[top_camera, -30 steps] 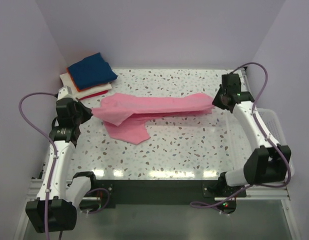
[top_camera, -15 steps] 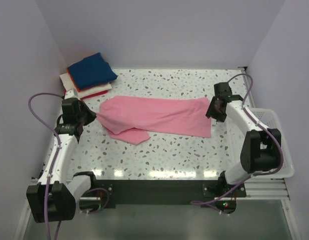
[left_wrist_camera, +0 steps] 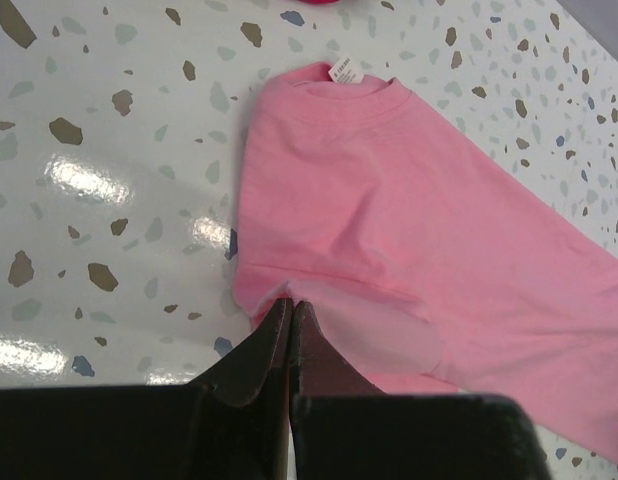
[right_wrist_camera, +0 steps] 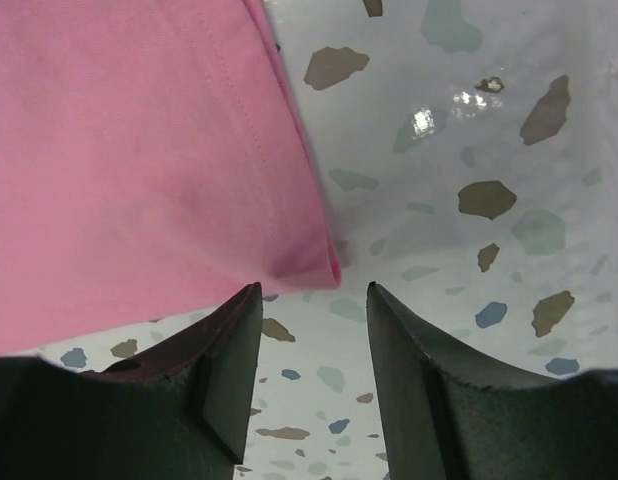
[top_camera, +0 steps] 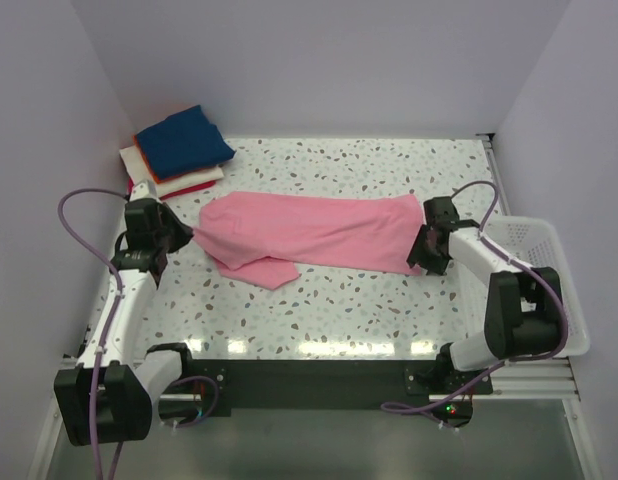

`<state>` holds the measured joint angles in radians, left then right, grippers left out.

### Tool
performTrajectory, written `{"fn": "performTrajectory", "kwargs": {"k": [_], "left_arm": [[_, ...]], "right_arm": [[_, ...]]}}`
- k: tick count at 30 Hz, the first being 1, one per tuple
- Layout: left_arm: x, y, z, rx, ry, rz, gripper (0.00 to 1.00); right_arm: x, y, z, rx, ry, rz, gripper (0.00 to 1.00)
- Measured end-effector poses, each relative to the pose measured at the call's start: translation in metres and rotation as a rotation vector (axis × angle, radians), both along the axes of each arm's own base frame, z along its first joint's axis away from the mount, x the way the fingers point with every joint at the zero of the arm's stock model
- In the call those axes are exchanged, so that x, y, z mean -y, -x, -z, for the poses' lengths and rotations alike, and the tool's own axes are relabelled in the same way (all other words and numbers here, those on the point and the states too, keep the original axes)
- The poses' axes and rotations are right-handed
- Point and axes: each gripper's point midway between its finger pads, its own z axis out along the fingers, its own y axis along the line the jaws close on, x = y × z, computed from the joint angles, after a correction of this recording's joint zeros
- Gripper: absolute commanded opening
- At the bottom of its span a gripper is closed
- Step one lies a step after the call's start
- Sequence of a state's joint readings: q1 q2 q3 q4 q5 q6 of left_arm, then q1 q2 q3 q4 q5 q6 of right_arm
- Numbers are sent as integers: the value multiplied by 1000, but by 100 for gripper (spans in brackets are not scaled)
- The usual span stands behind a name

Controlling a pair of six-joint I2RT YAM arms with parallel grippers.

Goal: Fold and stack the t-shirts
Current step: Flatten the tshirt out

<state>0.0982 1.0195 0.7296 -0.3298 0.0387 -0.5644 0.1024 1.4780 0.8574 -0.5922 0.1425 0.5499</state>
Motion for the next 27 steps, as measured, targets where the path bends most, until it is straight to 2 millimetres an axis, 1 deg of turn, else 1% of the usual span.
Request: {"fn": "performTrajectory", "kwargs": {"k": [8, 12, 18, 20, 22, 23, 25, 26, 27], "left_arm": [[3, 1, 5, 1, 10, 15, 0], [4, 0, 5, 2, 13, 18, 0], [5, 0, 5, 4, 16, 23, 0], [5, 0, 5, 4, 17, 24, 0], [6, 0, 5, 6, 19, 28, 0], [6, 0, 5, 7, 21, 30, 0], [7, 0, 5, 7, 23, 32, 0], [7, -1, 5, 9, 24, 33, 0], [7, -2, 4, 10, 25, 35, 0]], "right_arm": [[-12, -13, 6, 58, -63, 2, 52], [-13, -10, 17, 32, -68, 6, 52], [-12, -10, 17, 39, -61, 11, 52], [-12, -9, 17, 40, -61, 11, 50], [-12, -9, 18, 42, -61, 11, 45], [-12, -10, 18, 44, -60, 11, 35], [-12, -11, 19, 48, -61, 9, 20], [-13, -11, 19, 49, -61, 7, 7], [-14, -11, 19, 48, -63, 5, 2]]}}
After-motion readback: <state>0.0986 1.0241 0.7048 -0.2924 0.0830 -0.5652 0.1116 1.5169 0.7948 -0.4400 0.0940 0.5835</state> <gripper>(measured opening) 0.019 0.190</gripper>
